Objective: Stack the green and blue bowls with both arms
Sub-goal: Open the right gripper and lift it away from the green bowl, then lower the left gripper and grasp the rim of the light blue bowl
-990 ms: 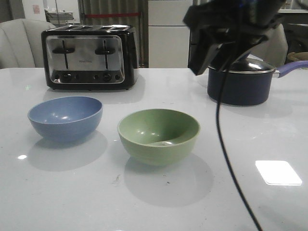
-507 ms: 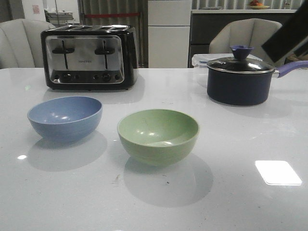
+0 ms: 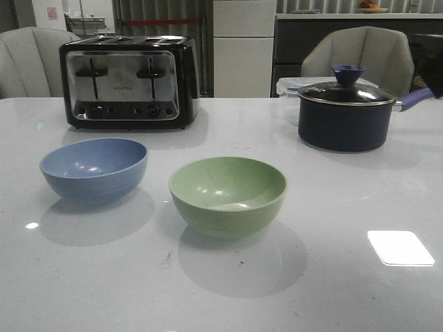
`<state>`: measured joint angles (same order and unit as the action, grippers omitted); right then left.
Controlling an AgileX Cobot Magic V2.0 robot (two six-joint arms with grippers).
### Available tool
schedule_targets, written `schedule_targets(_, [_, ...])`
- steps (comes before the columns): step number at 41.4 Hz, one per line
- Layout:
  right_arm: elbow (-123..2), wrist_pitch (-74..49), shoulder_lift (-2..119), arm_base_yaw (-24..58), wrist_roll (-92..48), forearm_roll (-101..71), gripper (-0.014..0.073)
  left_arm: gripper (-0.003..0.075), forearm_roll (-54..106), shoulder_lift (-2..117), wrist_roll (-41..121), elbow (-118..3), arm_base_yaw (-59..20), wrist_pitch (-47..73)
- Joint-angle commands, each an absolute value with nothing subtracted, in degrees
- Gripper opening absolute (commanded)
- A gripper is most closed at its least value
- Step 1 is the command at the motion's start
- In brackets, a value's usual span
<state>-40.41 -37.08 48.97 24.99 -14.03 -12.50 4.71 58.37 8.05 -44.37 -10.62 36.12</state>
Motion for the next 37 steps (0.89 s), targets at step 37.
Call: schedule_targets(37, [-41.95,-33.84,48.69,24.93,-14.54,-12.95,0.0405,0.0494,8.17,106.54,8.14,-74.2,-11.06,28.12])
